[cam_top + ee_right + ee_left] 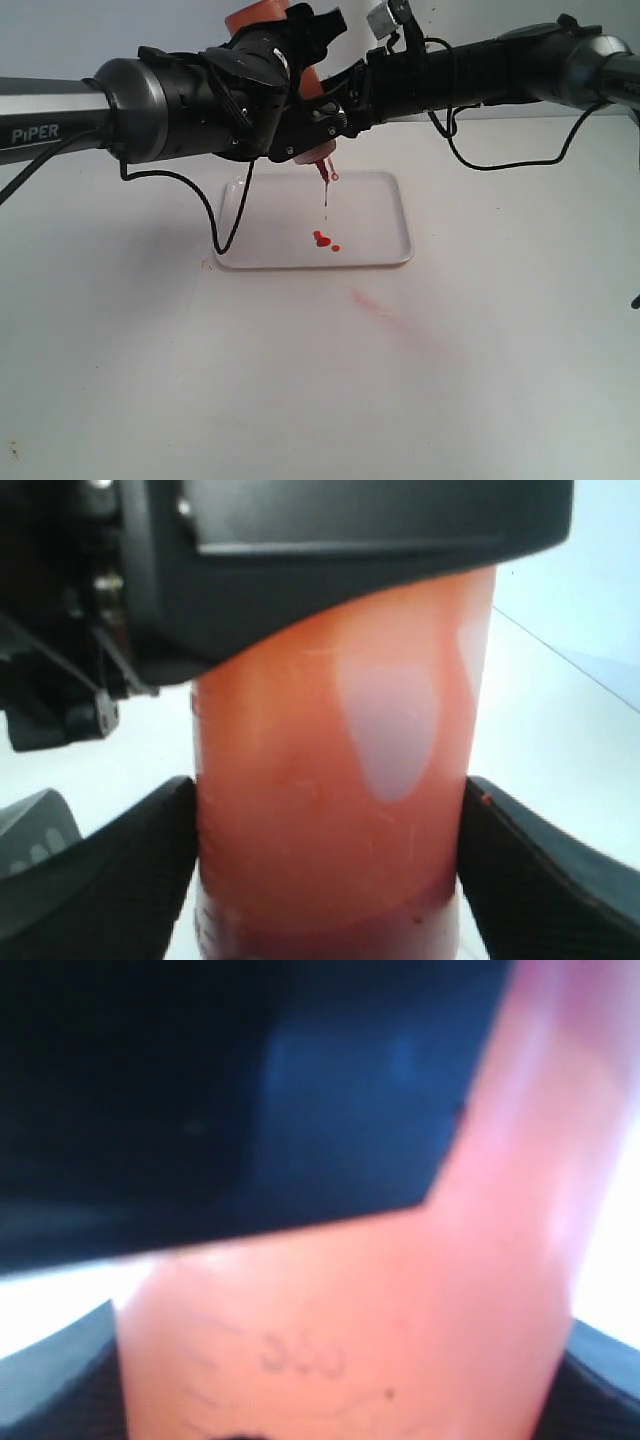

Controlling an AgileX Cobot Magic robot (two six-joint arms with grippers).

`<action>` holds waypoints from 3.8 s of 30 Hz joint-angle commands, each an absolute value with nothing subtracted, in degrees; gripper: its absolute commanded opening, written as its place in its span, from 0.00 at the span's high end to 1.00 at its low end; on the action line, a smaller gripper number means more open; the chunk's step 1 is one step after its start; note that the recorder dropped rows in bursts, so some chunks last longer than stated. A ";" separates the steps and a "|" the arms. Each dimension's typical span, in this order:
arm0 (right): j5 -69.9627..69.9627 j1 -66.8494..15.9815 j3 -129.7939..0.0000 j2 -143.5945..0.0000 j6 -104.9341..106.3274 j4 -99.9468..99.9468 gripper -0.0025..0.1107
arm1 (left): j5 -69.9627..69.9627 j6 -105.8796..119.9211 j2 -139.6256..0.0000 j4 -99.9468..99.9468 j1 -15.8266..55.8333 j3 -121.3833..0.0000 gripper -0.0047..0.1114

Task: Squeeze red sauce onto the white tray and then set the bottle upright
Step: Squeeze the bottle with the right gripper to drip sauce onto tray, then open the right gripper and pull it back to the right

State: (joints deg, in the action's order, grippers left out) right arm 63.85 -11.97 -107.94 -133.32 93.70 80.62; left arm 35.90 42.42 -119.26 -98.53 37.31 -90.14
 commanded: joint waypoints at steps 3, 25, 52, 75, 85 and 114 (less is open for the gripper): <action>67.08 -7.94 -108.11 -133.08 94.88 80.75 0.53 | 36.08 41.03 -118.59 -99.95 37.58 -90.91 0.96; 66.67 -10.35 -108.11 -133.08 93.37 81.51 0.27 | 36.06 40.54 -118.59 -99.95 37.58 -90.91 0.96; 67.47 -6.82 -108.11 -133.08 93.32 84.09 0.13 | 39.80 40.28 -118.59 -99.95 37.30 -90.91 0.96; 65.05 3.15 -108.11 -131.13 94.29 79.18 0.97 | 43.49 9.37 -118.59 -93.59 35.22 -90.91 0.96; 64.64 3.53 -105.51 -131.13 87.07 67.44 0.98 | 43.39 2.77 -118.59 -85.81 35.22 -90.81 0.96; 63.42 3.32 -103.78 -131.24 81.68 61.98 0.98 | 43.78 -15.94 -118.59 -81.62 35.22 -90.81 0.96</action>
